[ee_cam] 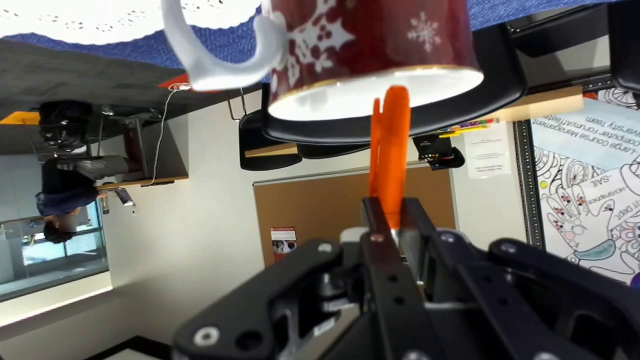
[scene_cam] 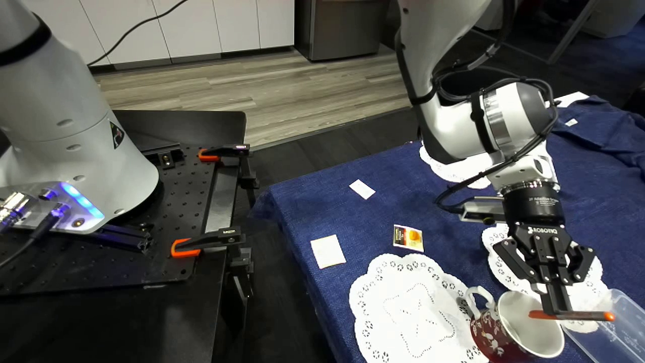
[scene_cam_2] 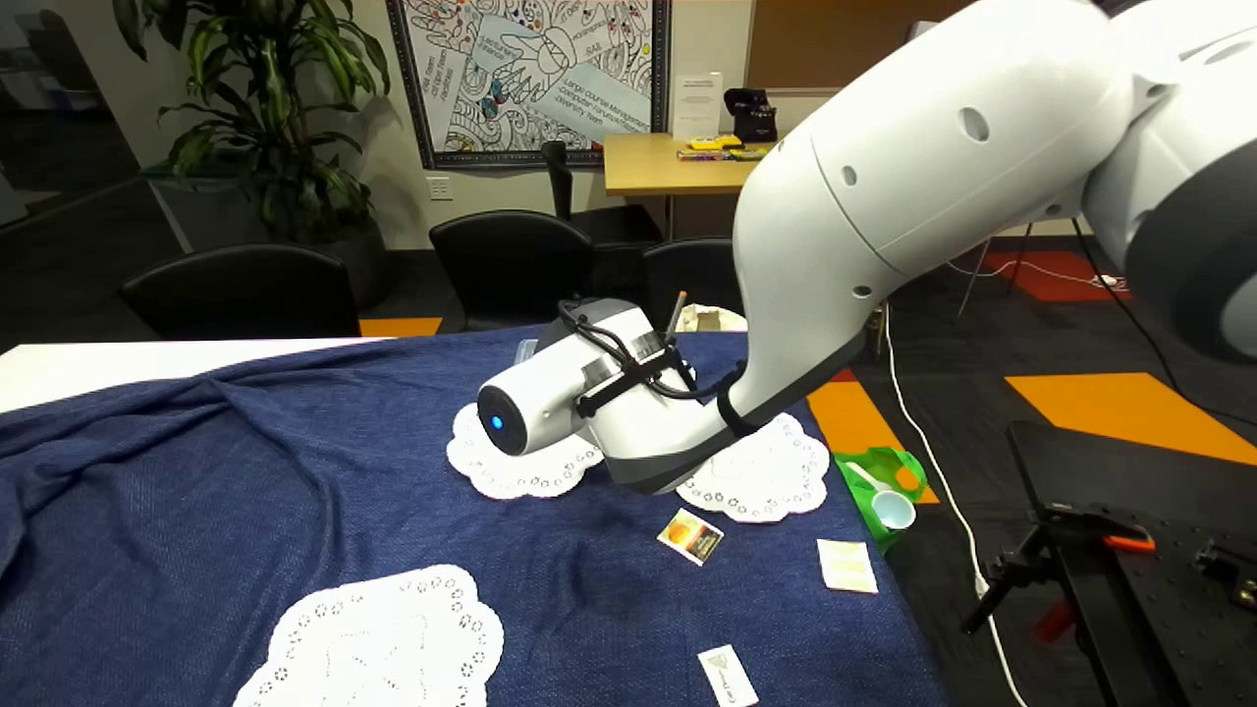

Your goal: Put the marker into the mug.

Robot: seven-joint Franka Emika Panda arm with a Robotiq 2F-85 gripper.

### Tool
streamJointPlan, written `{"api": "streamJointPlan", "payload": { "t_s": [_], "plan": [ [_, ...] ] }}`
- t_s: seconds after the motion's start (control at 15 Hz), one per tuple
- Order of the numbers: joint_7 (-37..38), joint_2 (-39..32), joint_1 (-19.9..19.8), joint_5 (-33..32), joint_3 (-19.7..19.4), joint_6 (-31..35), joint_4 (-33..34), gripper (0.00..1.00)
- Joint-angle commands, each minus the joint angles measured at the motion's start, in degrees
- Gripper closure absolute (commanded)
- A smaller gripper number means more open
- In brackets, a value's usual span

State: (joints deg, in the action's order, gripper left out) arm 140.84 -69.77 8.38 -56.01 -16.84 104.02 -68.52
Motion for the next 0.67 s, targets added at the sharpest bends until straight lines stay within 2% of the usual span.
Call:
{"api": "streamJointPlan", "payload": {
  "t_s": [0.0,0.13,0.2,0.27,0.6],
  "plan": [
    [-1.8,-3.9,-1.9,-0.3,1.2,-1.6,5.9,0.97],
    [-3.4,-5.2,-2.3,0.2,1.4,-1.9,7.3,0.95],
    [-4.5,-5.8,-2.5,0.5,1.4,-2.2,8.0,0.8],
    [-5.3,-6.4,-2.6,0.7,1.5,-2.4,8.6,0.6],
    [-7.1,-8.0,-2.8,1.5,1.0,-2.8,10.7,0.25]
  ]
}}
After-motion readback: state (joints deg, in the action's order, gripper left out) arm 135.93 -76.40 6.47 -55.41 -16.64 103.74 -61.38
